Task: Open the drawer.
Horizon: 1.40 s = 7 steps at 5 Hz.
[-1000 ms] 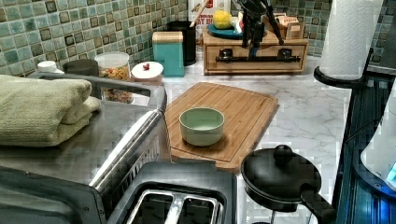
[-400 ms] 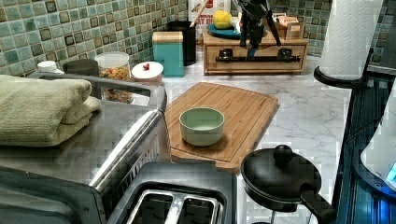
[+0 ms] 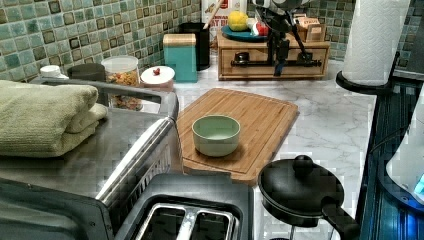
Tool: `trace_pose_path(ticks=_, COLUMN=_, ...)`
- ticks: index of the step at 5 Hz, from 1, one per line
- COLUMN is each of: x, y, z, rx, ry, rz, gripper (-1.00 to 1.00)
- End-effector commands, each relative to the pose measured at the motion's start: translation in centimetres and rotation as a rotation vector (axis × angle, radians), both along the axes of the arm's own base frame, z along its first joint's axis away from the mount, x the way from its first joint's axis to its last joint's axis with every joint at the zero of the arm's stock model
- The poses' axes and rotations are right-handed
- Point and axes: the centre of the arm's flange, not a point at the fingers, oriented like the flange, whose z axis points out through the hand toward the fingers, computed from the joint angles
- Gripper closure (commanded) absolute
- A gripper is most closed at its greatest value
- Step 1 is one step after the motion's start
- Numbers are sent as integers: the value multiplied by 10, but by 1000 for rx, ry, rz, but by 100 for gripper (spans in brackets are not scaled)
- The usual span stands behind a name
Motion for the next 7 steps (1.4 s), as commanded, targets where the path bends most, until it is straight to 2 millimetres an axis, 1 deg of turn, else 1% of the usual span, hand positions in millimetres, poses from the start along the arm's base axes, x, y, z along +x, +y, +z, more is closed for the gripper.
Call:
trace_pose_path(ticks=1, x=22, y=-35, z=35, rx=-43, ry=-113, rz=15, gripper=-100)
trace_pose_path(ticks=2, x=21, y=-26, z=27, rx=-17, ry=-116, rz=16, gripper=-100)
trace_pose_path(ticks=3, x=22, y=-17, z=19, rx=-10, ry=-78, rz=-1, gripper=-100)
trace_pose_path(ticks=4, x=25, y=-14, z=11, rx=-11, ry=-60, rz=-2, gripper=-100)
trace_pose_path(ticks=5, x=24, y=-21, z=-1, rx=-13, ry=-90, rz=13, gripper=-100)
trace_pose_path(ticks=6, x=27, y=-25, z=-9, rx=11, ry=-53, rz=56, gripper=-100)
trace_pose_path(ticks=7, x=20, y=-27, z=0, rx=105, ry=71, rz=138, gripper=-100)
